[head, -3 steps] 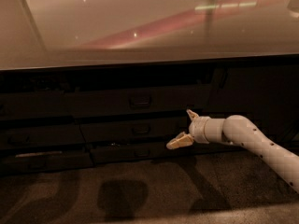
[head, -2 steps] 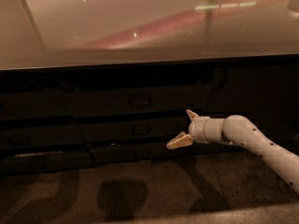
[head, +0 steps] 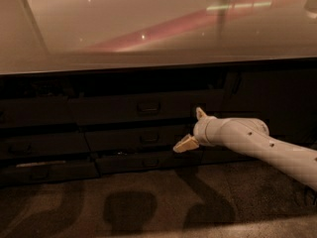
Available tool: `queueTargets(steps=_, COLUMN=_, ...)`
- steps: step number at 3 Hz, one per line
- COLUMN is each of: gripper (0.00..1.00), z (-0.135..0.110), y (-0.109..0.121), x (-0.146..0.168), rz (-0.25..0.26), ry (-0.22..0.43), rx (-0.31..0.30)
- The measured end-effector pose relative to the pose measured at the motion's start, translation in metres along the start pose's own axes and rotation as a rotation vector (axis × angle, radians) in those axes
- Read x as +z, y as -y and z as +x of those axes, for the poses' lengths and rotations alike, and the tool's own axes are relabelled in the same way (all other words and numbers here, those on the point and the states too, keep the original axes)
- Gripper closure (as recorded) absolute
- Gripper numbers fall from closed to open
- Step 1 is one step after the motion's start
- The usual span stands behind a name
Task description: Open top drawer
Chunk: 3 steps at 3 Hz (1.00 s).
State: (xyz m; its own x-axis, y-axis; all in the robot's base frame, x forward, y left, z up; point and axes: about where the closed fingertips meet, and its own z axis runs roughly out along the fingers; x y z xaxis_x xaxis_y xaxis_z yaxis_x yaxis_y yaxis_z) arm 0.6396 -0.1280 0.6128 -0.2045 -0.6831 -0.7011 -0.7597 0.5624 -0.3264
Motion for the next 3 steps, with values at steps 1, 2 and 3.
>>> queueTargets(steps=1, gripper=0.0, z=-0.038, y=0.007, x=-0.014, rz=0.085, ry=-0.041, rx=-0.153)
queueTargets(steps=2, gripper=0.0, z=-0.071, y=0.027, x=-0.031, rz=0.139, ry=-0.044, rx=-0.179)
queueTargets(steps=3, gripper=0.19, z=-0.071, y=0.027, x=-0.031, rz=0.139, ry=-0.044, rx=-0.179)
